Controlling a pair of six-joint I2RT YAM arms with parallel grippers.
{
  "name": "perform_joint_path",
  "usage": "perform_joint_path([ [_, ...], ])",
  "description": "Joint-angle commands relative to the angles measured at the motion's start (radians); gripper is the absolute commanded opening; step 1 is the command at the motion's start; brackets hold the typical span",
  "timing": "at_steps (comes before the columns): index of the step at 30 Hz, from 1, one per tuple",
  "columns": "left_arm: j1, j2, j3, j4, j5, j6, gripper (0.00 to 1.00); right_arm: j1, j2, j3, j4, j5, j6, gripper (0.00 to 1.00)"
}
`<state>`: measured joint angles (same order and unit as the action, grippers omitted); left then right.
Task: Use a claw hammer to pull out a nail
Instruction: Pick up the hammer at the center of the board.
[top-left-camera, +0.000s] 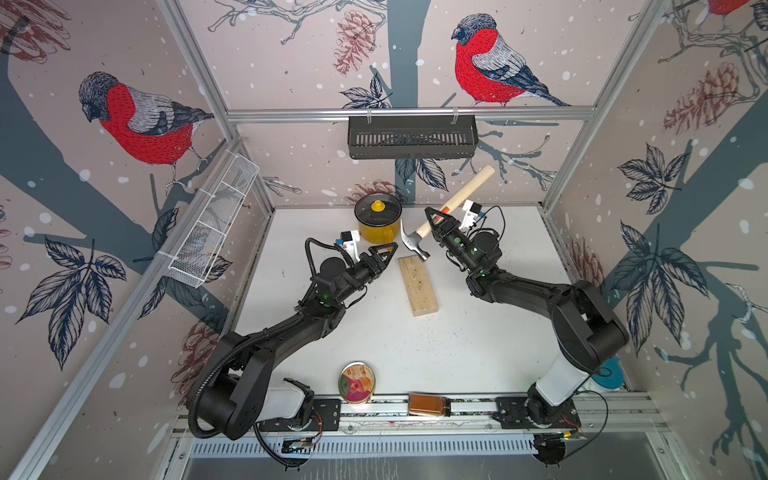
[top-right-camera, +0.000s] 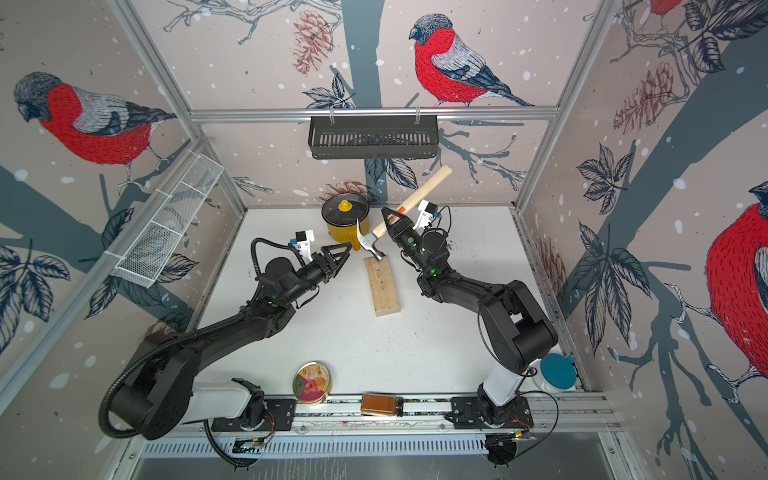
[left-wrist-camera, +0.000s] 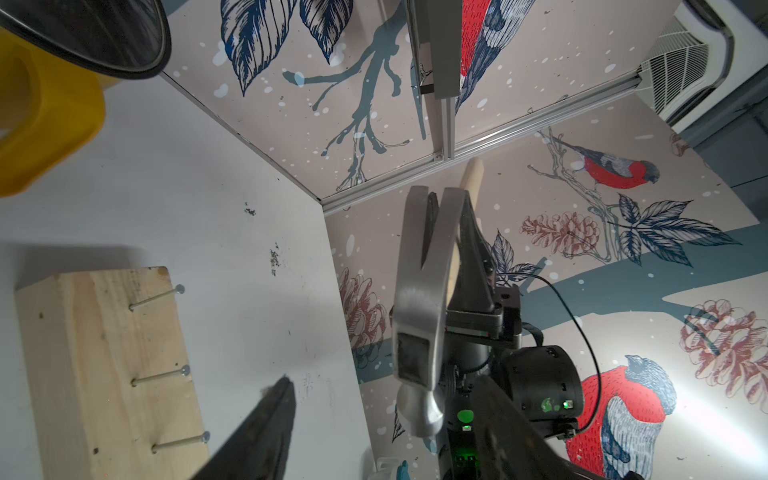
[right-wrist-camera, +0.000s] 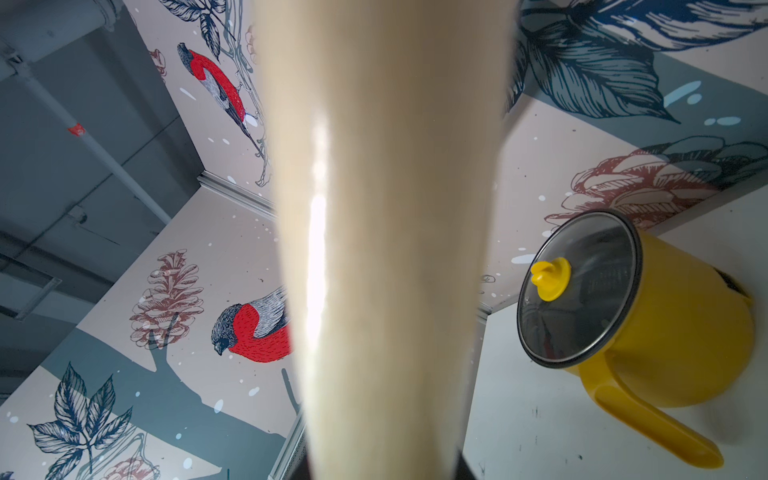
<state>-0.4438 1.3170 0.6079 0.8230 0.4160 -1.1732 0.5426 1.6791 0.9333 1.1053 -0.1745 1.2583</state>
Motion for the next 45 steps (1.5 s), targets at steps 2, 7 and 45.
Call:
perform_joint_path([
  [2, 0.021, -0.041, 0.062, -0.190, 0.027, 0.145, 0.68, -0.004, -0.059, 0.016, -0.011, -0.010, -0.091, 0.01],
  [7, 0.031, -0.075, 0.132, -0.347, 0.023, 0.268, 0.69, -0.001, -0.121, 0.016, -0.131, 0.003, -0.211, 0.01],
  [45, 0.037, 0.116, 0.343, -0.550, 0.366, 0.475, 0.60, 0.348, -0.344, 0.067, -0.645, 0.555, -1.221, 0.00],
])
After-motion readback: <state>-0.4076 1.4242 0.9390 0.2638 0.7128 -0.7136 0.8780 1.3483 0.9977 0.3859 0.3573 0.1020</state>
